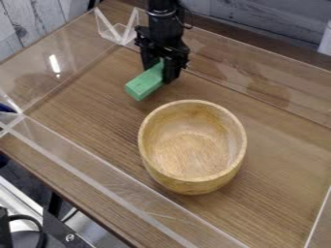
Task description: Remove the green block from inside the brown bowl and put it on the table
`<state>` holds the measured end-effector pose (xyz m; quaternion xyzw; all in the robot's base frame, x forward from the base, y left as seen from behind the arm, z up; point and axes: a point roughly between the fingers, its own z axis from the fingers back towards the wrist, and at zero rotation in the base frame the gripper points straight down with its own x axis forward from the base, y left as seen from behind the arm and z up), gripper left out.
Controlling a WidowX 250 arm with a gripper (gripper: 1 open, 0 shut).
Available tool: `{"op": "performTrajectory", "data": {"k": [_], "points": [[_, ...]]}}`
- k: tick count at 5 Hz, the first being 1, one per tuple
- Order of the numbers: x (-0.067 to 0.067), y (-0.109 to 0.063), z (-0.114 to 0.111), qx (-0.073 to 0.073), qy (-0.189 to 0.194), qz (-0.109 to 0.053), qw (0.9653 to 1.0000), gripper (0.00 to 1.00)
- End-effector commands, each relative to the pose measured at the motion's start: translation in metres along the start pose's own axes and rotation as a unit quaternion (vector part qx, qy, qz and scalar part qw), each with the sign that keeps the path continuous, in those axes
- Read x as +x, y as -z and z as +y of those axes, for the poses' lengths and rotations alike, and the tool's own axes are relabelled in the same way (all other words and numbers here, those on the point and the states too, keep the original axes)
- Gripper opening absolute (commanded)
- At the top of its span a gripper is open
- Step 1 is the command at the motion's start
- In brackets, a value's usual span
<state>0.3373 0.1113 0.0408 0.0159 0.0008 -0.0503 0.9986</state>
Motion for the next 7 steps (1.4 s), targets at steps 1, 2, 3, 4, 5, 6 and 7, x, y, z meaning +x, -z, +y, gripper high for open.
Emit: {"op": "performTrajectory", "data": {"k": [1,2,3,4,5,6,7], "points": [[0.008,-0.025,0.011,0.014,-0.010,-0.038,0.9991,0.00],[0.007,-0.024,0.014,0.012,-0.017,-0.037,0.9991,0.00],[0.007,-0.022,0.017,0.011,-0.023,-0.036,0.9990,0.00],[0.006,-0.020,0.020,0.009,-0.028,-0.036,0.9989,0.00],[0.006,-0.018,0.022,0.007,-0.032,-0.035,0.9988,0.00],[0.006,-0.015,0.024,0.006,-0.035,-0.034,0.9988,0.00],[0.006,-0.012,0.026,0.004,-0.037,-0.033,0.9988,0.00]]}}
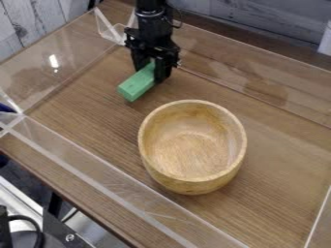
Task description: Remove the green block from inside the brown bowl and put it on the table
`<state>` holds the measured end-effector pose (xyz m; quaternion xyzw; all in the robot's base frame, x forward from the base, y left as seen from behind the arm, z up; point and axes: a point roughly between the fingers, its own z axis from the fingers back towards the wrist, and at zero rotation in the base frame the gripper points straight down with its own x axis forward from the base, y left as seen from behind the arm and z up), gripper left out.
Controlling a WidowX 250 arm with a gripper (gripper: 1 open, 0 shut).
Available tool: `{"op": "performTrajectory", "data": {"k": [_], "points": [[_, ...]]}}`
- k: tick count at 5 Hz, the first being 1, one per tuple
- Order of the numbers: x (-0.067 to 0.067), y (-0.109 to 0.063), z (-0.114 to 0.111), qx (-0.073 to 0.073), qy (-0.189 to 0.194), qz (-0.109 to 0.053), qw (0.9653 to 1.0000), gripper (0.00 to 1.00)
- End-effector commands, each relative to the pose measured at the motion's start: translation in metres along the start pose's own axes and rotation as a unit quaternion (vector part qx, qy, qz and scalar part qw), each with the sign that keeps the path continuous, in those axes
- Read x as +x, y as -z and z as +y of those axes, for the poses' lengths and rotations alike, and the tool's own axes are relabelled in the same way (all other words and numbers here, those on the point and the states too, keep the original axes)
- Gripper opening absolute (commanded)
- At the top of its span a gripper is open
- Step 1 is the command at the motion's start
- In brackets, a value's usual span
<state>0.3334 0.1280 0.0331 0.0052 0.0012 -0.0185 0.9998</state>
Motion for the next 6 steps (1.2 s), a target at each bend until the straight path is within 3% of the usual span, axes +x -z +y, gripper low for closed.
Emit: {"op": "performTrajectory", "data": {"k": [1,3,4,6], "points": [[0.012,-0.018,0.009,0.012,-0.006,-0.034,0.9993,0.00],[0.011,-0.016,0.010,0.006,-0.011,-0.033,0.9994,0.00],[0.009,-0.022,0.010,0.002,-0.016,-0.035,0.9993,1.00],[0.005,-0.062,0.011,-0.004,-0.025,-0.064,0.9977,1.00]]}}
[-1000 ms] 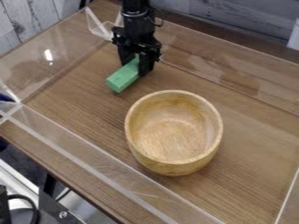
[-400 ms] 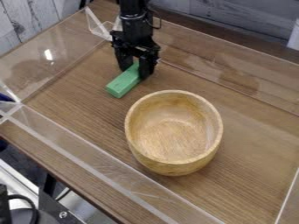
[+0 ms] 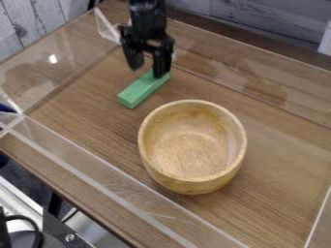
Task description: Remove the green block from inside the brown bowl and put it on the table
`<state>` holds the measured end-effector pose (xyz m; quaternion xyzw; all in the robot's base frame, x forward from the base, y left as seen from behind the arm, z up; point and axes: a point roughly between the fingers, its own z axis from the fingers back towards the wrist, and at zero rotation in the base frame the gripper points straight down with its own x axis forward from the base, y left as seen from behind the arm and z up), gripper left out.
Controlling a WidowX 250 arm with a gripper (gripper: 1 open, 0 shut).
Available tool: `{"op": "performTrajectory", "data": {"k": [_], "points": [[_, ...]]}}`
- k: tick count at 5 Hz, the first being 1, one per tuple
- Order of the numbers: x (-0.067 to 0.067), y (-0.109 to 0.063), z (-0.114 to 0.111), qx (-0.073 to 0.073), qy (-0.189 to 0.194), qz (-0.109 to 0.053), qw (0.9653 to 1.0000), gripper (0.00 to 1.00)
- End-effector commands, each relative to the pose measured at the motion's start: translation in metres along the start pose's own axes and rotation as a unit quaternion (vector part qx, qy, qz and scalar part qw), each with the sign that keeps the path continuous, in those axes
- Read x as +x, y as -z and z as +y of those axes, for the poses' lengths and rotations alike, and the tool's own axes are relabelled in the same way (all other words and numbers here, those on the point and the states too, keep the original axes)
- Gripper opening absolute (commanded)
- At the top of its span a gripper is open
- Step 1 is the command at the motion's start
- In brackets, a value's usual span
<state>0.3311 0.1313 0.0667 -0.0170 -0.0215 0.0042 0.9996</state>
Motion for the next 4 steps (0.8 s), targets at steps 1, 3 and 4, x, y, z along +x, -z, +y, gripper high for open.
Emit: {"op": "performTrajectory", "data": {"k": [1,3,4], "points": [[0.011,-0.068,0.006,0.021,-0.007,-0.070,0.9973,1.00],[0.007,-0.095,0.017,0.027,-0.020,-0.088,0.9956,1.00],[0.007,-0.081,0.029,0.033,-0.029,-0.079,0.9959,1.00]]}}
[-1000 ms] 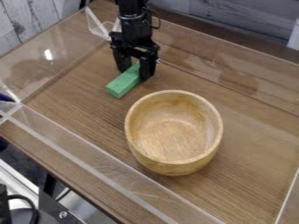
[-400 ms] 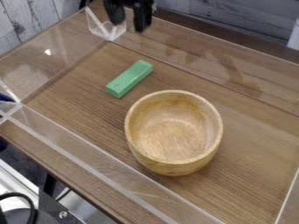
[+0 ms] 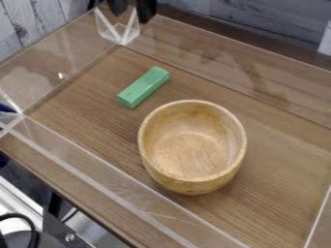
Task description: Remove the green block from inside the brown bowl and put it on the table
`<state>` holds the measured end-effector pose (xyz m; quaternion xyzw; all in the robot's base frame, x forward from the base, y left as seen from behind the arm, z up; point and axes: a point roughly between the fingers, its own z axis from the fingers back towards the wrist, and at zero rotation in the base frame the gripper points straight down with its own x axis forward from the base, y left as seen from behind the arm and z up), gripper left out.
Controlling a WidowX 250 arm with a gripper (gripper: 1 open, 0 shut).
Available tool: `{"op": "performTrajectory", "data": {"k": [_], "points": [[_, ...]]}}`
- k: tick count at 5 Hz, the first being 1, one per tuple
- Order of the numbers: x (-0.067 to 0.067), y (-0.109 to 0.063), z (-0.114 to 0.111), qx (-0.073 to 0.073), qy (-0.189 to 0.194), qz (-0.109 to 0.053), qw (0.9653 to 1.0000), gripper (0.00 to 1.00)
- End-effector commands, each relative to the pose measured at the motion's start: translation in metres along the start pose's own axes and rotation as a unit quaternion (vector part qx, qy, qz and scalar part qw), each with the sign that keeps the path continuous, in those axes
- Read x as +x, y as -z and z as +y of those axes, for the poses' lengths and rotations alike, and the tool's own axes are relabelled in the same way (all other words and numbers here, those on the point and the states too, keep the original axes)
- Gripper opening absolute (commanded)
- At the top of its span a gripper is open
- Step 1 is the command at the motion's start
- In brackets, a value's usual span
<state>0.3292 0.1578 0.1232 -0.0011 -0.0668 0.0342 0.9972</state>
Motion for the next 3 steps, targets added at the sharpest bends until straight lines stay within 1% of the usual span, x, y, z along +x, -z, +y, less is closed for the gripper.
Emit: {"op": "performTrajectory", "data": {"k": [1,2,3], "points": [[0.009,-0.009,0.014,0.018,-0.006,-0.024,0.9995,1.00],[0.008,-0.002,0.017,0.020,-0.007,-0.019,0.9996,0.00],[0.008,0.004,0.019,0.021,-0.008,-0.017,0.9996,0.00]]}}
